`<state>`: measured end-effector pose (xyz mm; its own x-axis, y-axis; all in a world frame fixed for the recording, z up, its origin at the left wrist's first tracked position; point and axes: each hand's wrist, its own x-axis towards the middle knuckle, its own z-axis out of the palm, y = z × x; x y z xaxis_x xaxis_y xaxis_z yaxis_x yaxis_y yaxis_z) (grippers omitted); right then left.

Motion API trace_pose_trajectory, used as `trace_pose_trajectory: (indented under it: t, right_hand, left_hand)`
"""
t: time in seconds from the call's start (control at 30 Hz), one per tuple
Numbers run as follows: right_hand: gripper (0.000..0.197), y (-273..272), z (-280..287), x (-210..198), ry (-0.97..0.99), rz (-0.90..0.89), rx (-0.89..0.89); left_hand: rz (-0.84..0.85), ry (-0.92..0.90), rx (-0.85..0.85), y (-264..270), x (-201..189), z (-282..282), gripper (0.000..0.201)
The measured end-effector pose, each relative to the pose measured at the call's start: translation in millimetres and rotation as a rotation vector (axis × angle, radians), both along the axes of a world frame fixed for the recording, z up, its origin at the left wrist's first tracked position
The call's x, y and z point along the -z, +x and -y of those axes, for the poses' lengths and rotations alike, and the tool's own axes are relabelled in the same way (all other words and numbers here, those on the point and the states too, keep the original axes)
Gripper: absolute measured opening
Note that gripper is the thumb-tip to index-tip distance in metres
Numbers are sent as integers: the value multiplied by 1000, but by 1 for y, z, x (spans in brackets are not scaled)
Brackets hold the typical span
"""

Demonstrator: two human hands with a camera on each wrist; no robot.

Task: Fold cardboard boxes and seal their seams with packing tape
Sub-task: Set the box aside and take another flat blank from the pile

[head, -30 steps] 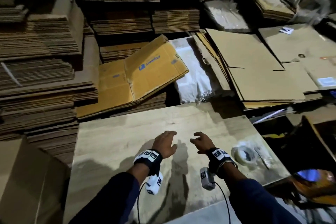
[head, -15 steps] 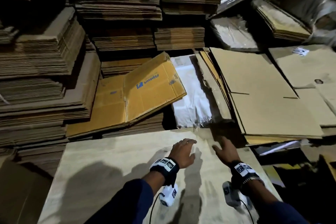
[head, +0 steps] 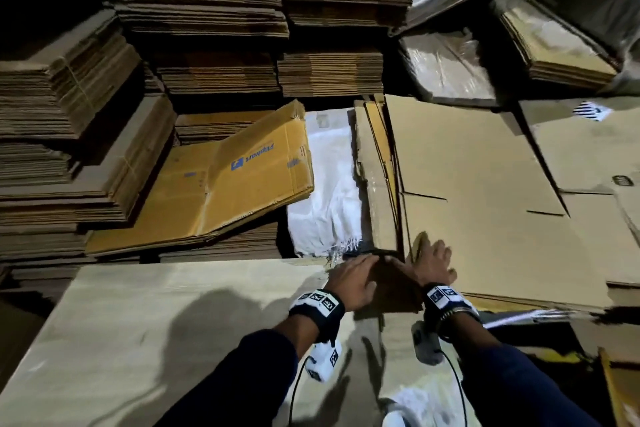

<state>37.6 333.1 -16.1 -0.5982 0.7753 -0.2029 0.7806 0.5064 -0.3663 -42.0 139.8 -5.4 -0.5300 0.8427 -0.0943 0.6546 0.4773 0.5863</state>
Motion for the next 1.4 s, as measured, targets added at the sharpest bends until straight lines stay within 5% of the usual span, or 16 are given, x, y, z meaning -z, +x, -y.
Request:
trace_pose_trajectory:
  t: [0.23,0.43,0.53,0.7,0.77,0.87,0.93,1.2,1.4]
  right_hand:
    - [116,10,-33,6,-57,77,-90]
    - [74,24,-57,-43,-181,-158,-76]
    - [78,41,-74,-56,-319,-326,47]
    - [95,60,-69,-48,-408,-451,102]
    - [84,68,-62,-48,-435,-519,109]
    - [41,78,-47,-62,-556,-630,153]
    - [14,84,-38,-71,-548,-661,118]
    - [38,74,30,-96,-563,-693,-12]
    - [29,51,116,-119,-677,-764,-107]
  left_hand:
    - [5,-54,24,19,10,-51,64]
    - [42,15,-76,37,13,-78,52]
    - [141,47,-141,43,4,-90,47]
    - [344,122,-257,50,-10,-103,67]
    - [478,146,-306,54,-17,-104,60]
    - [564,134,-373,57,-16,-101,73]
    - [577,113,-432,58,-12,-93,87]
    - [625,253,-547,8,0,-38,81]
    - [672,307,-466,-14,-97,67,31]
